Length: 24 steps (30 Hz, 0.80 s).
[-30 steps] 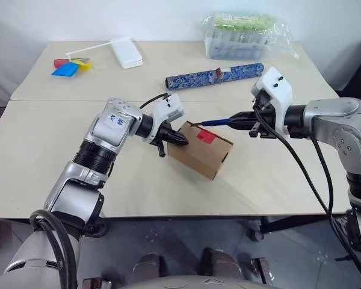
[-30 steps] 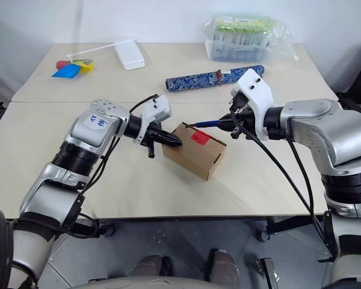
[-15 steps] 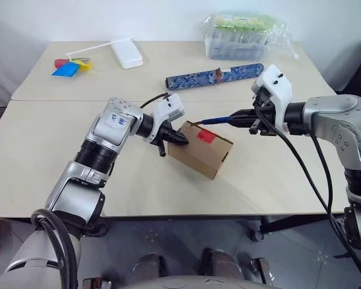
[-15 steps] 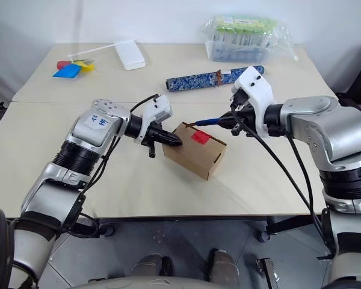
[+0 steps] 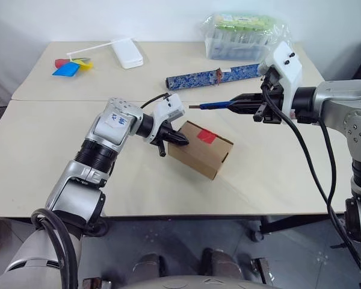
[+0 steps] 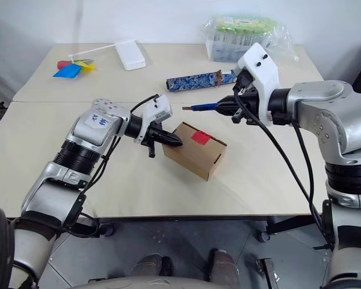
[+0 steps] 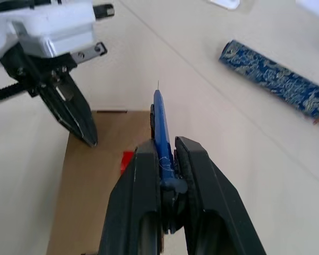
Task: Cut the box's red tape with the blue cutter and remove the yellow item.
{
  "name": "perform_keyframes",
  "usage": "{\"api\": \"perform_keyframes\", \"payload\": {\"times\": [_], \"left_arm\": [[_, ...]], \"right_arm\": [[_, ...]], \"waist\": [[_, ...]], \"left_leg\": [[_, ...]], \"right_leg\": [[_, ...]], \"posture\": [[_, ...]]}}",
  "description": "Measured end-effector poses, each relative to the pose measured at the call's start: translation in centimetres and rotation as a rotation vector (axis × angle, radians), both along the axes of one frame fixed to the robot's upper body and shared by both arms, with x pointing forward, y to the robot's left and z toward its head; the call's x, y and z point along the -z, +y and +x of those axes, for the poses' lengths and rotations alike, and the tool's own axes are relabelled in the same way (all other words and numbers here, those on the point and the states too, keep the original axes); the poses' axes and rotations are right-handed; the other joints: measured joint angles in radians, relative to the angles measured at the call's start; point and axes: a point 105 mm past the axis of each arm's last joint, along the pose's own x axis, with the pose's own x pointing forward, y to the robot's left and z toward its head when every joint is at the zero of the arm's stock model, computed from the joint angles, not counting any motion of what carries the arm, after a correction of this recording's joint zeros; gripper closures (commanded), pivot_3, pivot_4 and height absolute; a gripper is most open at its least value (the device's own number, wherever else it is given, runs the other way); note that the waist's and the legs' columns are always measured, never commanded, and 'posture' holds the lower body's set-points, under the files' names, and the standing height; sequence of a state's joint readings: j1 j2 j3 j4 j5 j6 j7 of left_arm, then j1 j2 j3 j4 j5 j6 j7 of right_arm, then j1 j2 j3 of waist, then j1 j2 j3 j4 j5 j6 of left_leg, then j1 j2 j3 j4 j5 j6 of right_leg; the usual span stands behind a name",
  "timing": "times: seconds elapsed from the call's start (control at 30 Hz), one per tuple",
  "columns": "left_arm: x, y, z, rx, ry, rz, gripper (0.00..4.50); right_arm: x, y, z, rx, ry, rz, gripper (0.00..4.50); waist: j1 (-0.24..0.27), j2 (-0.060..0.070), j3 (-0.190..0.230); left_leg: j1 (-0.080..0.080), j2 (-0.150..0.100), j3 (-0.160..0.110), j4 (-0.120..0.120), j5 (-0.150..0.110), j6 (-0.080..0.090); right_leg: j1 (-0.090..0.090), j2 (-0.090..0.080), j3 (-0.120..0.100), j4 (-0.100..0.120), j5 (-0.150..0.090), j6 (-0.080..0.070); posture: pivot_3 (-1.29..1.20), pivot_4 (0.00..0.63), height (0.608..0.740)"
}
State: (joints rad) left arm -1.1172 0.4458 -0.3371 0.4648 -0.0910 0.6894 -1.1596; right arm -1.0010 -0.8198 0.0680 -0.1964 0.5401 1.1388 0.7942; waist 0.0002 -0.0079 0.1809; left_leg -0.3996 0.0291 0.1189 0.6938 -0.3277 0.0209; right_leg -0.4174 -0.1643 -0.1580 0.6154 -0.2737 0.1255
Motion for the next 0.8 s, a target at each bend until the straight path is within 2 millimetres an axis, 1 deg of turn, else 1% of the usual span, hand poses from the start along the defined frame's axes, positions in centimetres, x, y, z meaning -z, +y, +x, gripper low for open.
{"api": "perform_keyframes", "payload": {"times": [0.13,0.3,0.53,0.7,0.8], "left_arm": [[0.0,0.0,0.1,-0.003,0.005,-0.001,4.50],[0.0,0.1,0.1,-0.004,0.008,-0.003,4.50],[0.0,0.1,0.1,-0.007,0.014,-0.002,4.50],[0.0,0.1,0.1,-0.009,0.018,-0.002,4.50],[0.0,0.1,0.1,-0.012,0.023,-0.002,4.50]], "right_arm": [[0.4,0.0,0.0,-0.007,0.014,-0.003,4.34],[2.3,-0.2,0.2,-0.003,0.074,-0.024,4.34],[2.6,-0.2,0.4,-0.005,0.067,-0.041,4.34],[3.5,-0.6,0.6,0.006,0.088,-0.050,4.34],[3.7,-0.8,0.8,0.018,0.091,-0.055,4.34]], "waist": [[0.000,0.000,0.000],[-0.001,0.000,0.000],[-0.001,0.000,0.000],[-0.001,0.000,0.000],[-0.001,0.000,0.000]], "left_leg": [[0.000,0.000,0.000,0.000,0.000,0.000],[0.000,0.000,0.000,0.000,0.000,0.000],[0.000,0.000,0.000,0.001,0.000,0.000],[0.000,0.000,0.000,0.001,0.000,0.000],[0.000,0.000,0.000,0.001,0.000,0.000]], "right_leg": [[0.000,0.000,0.000,0.000,0.000,0.000],[0.000,0.000,0.000,0.001,0.000,0.000],[0.000,0.000,0.000,0.001,0.000,0.000],[0.000,0.000,0.000,0.001,0.000,0.000],[0.000,0.000,0.000,0.001,0.000,0.000]], "posture": [[0.00,0.150,0.740],[0.00,0.150,0.740],[0.00,0.150,0.740],[0.00,0.150,0.740],[0.00,0.150,0.740]]}}
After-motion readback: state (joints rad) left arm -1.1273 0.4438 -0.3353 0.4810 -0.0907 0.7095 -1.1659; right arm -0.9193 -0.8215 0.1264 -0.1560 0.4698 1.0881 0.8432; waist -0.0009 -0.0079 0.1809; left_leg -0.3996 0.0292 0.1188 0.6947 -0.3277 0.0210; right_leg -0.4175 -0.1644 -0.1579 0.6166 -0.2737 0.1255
